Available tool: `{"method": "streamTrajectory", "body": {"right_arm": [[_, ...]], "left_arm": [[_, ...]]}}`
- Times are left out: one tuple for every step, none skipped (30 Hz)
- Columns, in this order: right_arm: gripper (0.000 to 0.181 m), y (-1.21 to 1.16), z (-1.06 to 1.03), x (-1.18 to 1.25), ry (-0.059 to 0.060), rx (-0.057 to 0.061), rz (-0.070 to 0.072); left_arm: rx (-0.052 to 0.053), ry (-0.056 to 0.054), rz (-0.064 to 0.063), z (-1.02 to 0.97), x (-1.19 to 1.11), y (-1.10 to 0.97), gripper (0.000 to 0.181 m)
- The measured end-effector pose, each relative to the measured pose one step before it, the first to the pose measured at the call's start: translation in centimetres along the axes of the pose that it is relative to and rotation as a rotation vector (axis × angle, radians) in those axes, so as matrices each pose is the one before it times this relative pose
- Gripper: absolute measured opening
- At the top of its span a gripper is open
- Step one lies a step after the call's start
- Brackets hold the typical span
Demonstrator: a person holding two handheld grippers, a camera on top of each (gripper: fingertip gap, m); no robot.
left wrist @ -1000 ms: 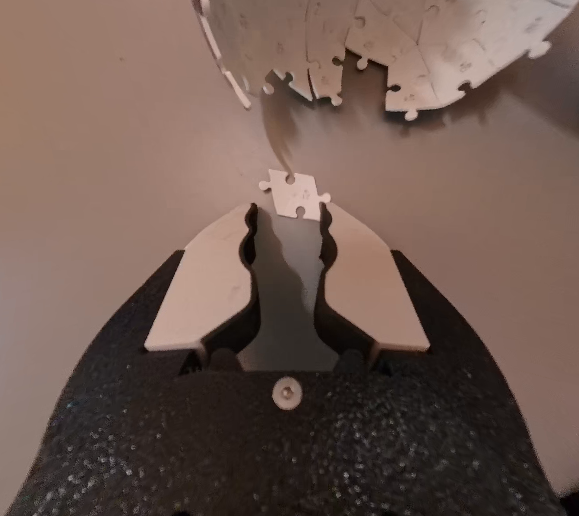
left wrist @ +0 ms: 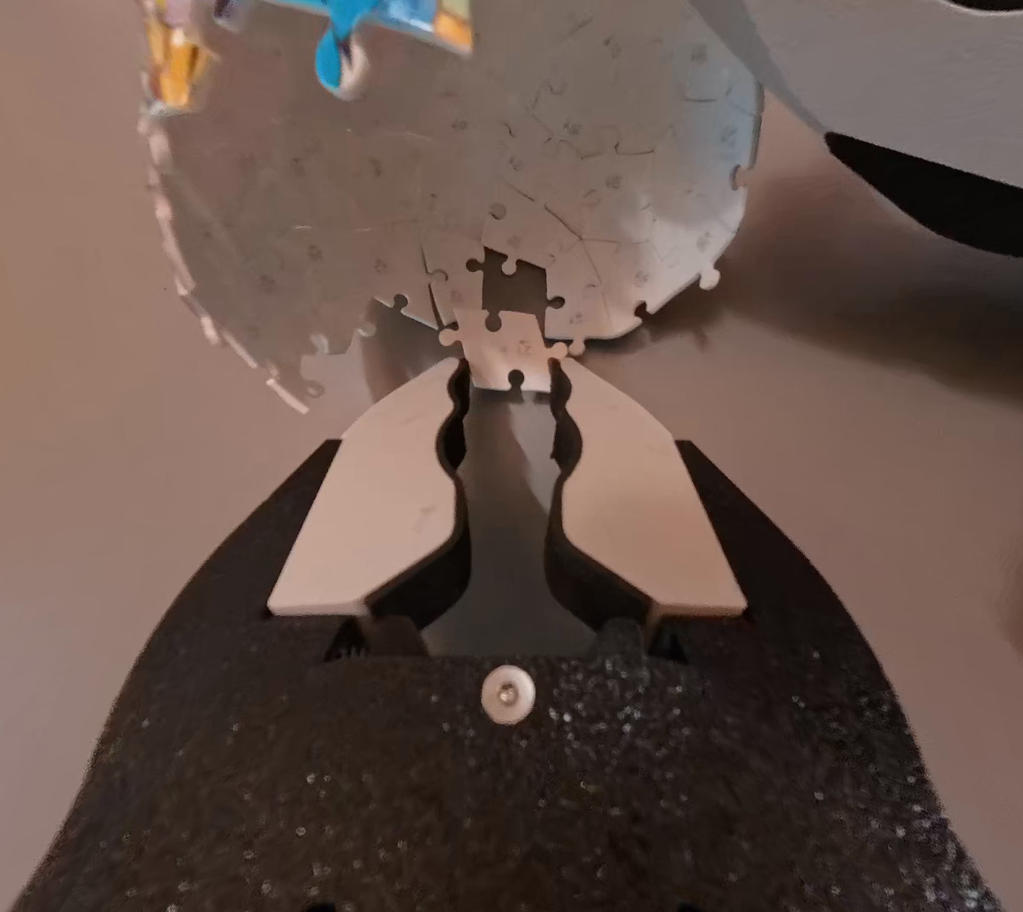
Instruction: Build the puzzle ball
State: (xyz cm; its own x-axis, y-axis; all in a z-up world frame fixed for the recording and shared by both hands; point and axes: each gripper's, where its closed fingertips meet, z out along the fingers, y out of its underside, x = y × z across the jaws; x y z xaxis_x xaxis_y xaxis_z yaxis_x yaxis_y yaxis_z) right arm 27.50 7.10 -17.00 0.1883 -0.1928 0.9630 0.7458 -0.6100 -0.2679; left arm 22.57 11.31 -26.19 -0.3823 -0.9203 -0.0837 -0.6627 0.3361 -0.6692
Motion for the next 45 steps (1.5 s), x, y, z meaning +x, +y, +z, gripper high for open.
{"method": "streamTrajectory", "body": {"right_arm": [[0.004, -0.004, -0.012, -0.002, 0.0001, -0.0009, -0.003], [0.004, 0.046, -0.033, -0.014, -0.0003, -0.0024, 0.0006], [0.004, 0.08, -0.058, -0.012, -0.0005, -0.0026, 0.0012], [0.004, 0.097, -0.044, -0.01, -0.0002, -0.0023, -0.0005], [0.004, 0.122, 0.006, 0.007, -0.0007, -0.0032, -0.0006], [0.004, 0.13, 0.042, 0.021, -0.0004, -0.0052, -0.0015], [0.004, 0.093, 0.044, 0.018, 0.0005, -0.0032, -0.0028], [0.004, 0.029, 0.023, 0.02, 0.0011, -0.0004, -0.0044], [0.004, 0.003, 0.001, -0.002, 0.0007, -0.001, -0.0046], [0.004, -0.027, -0.003, 0.003, -0.0002, -0.0007, -0.0051], [0.004, -0.047, 0.007, 0.021, -0.0001, -0.0006, -0.0093], [0.004, -0.086, 0.016, 0.036, 0.0007, 0.0005, -0.0124], [0.004, -0.113, 0.033, 0.074, 0.0017, 0.0017, -0.0133], [0.004, -0.098, 0.08, 0.107, 0.0039, 0.0003, -0.0095], [0.004, -0.077, 0.127, 0.084, 0.001, 0.0, -0.0057], [0.004, -0.061, 0.137, 0.056, -0.0041, -0.0007, -0.005], [0.004, -0.092, 0.12, 0.085, -0.0047, 0.0019, 0.0016], [0.004, -0.14, 0.122, 0.06, -0.0043, 0.0065, 0.0063], [0.004, -0.093, 0.129, 0.005, -0.0061, 0.0048, 0.0], [0.004, 0.04, 0.15, 0.045, -0.0043, -0.0028, -0.0059], [0.004, 0.03, 0.143, 0.025, -0.0076, -0.0015, -0.0044], [0.004, 0.003, 0.126, 0.024, -0.0071, 0.0, -0.0006], [0.004, -0.034, 0.096, 0.043, -0.0042, 0.0017, 0.0003], [0.004, -0.018, 0.086, 0.045, -0.0004, 0.0001, -0.0002], [0.004, 0.012, 0.076, 0.007, -0.0016, -0.0023, 0.0], [0.004, 0.017, 0.054, 0.004, -0.0006, -0.0024, 0.0023], [0.004, -0.021, 0.047, 0.024, -0.0002, 0.0008, 0.0061], [0.003, -0.033, 0.043, 0.013, -0.0014, 0.0011, 0.0053], [0.003, 0.009, 0.071, 0.004, -0.0023, -0.002, 0.0021], [0.003, 0.033, 0.062, 0.022, -0.0019, -0.003, 0.0019], [0.003, -0.01, 0.086, 0.012, -0.0032, -0.0007, 0.0051], [0.004, -0.031, 0.082, 0.027, -0.0021, 0.0008, 0.0051], [0.004, -0.03, 0.085, 0.036, -0.0015, 0.0002, 0.0045], [0.003, -0.018, 0.099, 0.016, -0.0012, -0.001, 0.0064], [0.003, -0.025, 0.083, 0.037, 0.0002, 0.0, 0.0062], [0.003, -0.05, 0.082, 0.016, 0.0004, 0.0014, 0.0034], [0.003, -0.024, 0.075, 0.028, -0.0004, -0.0004, 0.0032], [0.003, -0.015, 0.07, 0.029, -0.0004, 0.0003, 0.0052], [0.003, -0.023, 0.061, 0.009, -0.0008, 0.0009, 0.0057], [0.003, -0.011, 0.048, 0.033, 0.0015, 0.0012, 0.0056], [0.003, 0.025, 0.038, 0.027, 0.0027, -0.0002, 0.0065], [0.003, 0.032, 0.018, 0.028, 0.0043, 0.0, 0.0066], [0.003, 0.01, -0.001, 0.009, 0.0027, 0.0001, 0.0055], [0.003, 0.007, -0.014, 0.023, 0.003, 0.0002, 0.004], [0.003, 0.018, -0.012, 0.006, 0.0022, -0.0007, 0.0021]], "left_arm": [[-0.0014, 0.0055, -0.01, 0.172, 0.15, -0.036, 0.027], [0.0108, 0.0053, -0.0119, 0.073, 0.139, -0.152, 0.027], [0.0129, 0.0016, -0.0094, 0.024, 0.079, -0.14, 0.027], [0.011, -0.0067, -0.0084, 0.022, -0.08, -0.11, 0.027], [0.01, -0.0073, -0.0077, 0.03, -0.122, -0.111, 0.027], [0.0049, 0.0097, -0.004, 0.053, 0.115, -0.038, 0.027], [-0.0044, 0.0205, 0.0002, 0.035, 0.281, 0.058, 0.028], [-0.0046, 0.0084, 0.0048, -0.016, 0.144, 0.054, 0.03], [0.0045, -0.0063, 0.012, -0.095, -0.033, -0.05, 0.029], [0.0143, -0.0149, 0.016, -0.175, -0.175, -0.205, 0.025], [0.0243, -0.018, 0.0181, -0.199, -0.257, -0.379, 0.017], [0.0305, -0.0206, 0.0224, -0.19, -0.313, -0.487, 0.01], [0.0281, -0.0217, 0.0275, -0.099, -0.32, -0.493, 0.007], [0.0143, -0.0238, 0.0291, 0.063, -0.318, -0.299, 0.007], [-0.0051, -0.0264, 0.0259, 0.246, -0.331, -0.04, 0.007], [-0.0144, -0.0263, 0.0178, 0.37, -0.308, 0.089, 0.007], [-0.0075, -0.0189, 0.0056, 0.449, -0.165, 0.038, 0.005], [0.0002, -0.0097, -0.0052, 0.444, -0.044, -0.025, 0.0], [0.0023, -0.0096, -0.0131, 0.39, -0.06, -0.047, 0.0], [0.0013, -0.0129, -0.0143, 0.342, -0.143, -0.062, 0.0], [-0.004, -0.0086, -0.0119, 0.328, -0.116, -0.005, 0.0], [-0.0135, 0.0027, -0.0102, 0.321, 0.028, 0.089, 0.0], [-0.0195, 0.0033, -0.0128, 0.318, 0.039, 0.156, 0.0], [-0.0234, 0.0032, -0.0107, 0.238, 0.059, 0.199, 0.0], [-0.0212, 0.0025, -0.0038, 0.166, 0.085, 0.197, 0.0], [-0.0089, -0.0062, -0.0015, 0.124, -0.001, 0.1, 0.0], [-0.0048, -0.0096, -0.0062, 0.111, -0.081, 0.109, 0.0], [-0.01, -0.0053, -0.0153, 0.107, -0.098, 0.174, 0.0], [-0.0009, -0.0064, -0.0247, 0.046, -0.18, 0.019, 0.0], [-0.001, -0.0041, -0.0186, 0.054, -0.164, 0.012, 0.0], [-0.0034, 0.0011, -0.0068, 0.04, -0.066, 0.005, 0.0], [-0.0034, 0.0008, 0.0019, 0.02, -0.01, -0.011, 0.0], [-0.0025, -0.0019, 0.0057, 0.033, 0.008, 0.005, 0.0], [-0.0022, -0.0027, 0.0076, 0.043, 0.025, -0.005, 0.0], [-0.0054, -0.0024, 0.0091, 0.028, 0.055, -0.013, 0.0], [-0.0069, -0.0029, 0.013, 0.031, 0.063, 0.005, 0.0], [-0.0073, -0.0045, 0.0218, 0.041, 0.1, -0.005, 0.0], [-0.0095, -0.0114, 0.025, 0.042, 0.054, -0.003, 0.0], [-0.01, -0.016, 0.0224, 0.046, 0.012, -0.007, 0.0], [-0.008, -0.0164, 0.0149, 0.049, -0.017, -0.017, 0.0], [-0.0072, -0.0124, 0.0075, 0.05, -0.041, 0.002, 0.0], [-0.0043, -0.0037, -0.0017, 0.046, -0.042, 0.004, 0.0], [-0.0037, 0.0045, -0.0098, 0.04, -0.035, 0.011, 0.0], [-0.0015, 0.0083, -0.0081, 0.021, -0.01, 0.009, 0.0], [0.0028, 0.0099, -0.0084, 0.002, -0.004, -0.002, 0.0]]}}
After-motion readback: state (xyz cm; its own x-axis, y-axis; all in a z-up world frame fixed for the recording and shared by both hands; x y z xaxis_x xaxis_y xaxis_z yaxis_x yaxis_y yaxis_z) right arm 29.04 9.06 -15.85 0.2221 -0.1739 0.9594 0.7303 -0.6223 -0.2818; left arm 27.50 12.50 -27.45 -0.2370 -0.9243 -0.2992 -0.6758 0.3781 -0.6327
